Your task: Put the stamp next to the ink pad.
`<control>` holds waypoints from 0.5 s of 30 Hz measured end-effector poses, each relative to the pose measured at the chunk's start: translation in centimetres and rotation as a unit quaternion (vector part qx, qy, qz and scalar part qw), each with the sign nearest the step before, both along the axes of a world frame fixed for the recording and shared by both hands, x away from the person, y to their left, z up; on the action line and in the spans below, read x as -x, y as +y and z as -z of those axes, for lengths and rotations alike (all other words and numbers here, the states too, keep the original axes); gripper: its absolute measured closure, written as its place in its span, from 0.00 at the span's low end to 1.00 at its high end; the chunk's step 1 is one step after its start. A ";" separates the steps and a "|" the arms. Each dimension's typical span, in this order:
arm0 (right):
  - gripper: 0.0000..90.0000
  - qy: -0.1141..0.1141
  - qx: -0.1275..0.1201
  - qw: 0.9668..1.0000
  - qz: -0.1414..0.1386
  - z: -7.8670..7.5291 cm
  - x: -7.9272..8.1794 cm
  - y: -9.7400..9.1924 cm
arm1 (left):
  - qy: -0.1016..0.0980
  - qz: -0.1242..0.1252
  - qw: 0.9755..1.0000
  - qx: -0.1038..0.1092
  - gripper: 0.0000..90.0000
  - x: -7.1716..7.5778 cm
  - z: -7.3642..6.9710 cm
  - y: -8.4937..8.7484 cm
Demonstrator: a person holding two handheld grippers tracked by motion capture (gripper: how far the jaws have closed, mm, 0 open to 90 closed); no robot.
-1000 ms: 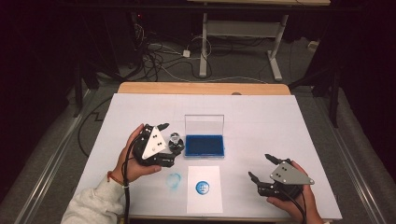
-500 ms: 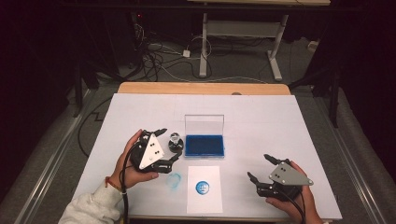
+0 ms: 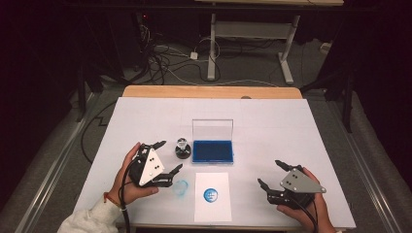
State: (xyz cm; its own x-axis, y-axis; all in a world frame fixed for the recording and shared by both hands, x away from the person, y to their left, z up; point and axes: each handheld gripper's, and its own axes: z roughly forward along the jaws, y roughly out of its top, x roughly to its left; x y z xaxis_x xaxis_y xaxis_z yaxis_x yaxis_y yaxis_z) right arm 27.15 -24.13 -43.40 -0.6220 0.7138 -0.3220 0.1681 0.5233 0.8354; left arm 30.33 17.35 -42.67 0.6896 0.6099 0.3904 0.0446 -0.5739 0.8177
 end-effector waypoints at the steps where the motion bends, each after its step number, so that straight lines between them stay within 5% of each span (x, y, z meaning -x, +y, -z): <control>1: 0.26 0.001 -0.001 1.000 0.000 0.0 0.0 0.0 | 0.002 -0.001 1.000 0.001 0.17 0.0 0.2 0.2; 12: 0.25 -0.004 -0.003 1.000 0.012 0.1 -0.1 -0.2 | 0.036 -0.015 0.999 0.000 0.17 0.8 2.2 2.0; 15: 0.25 -0.004 -0.005 1.000 0.015 0.0 -0.2 -0.3 | 0.045 -0.018 0.999 -0.015 0.17 1.1 2.9 2.5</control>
State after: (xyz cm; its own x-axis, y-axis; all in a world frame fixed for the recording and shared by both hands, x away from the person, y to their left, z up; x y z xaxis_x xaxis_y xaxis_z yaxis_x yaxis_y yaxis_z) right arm 27.30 -24.43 -43.45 -0.5973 0.7358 -0.3191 0.1768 0.5089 0.8424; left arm 29.24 19.88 -45.53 0.7000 0.6248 0.3460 0.1384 -0.5940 0.7925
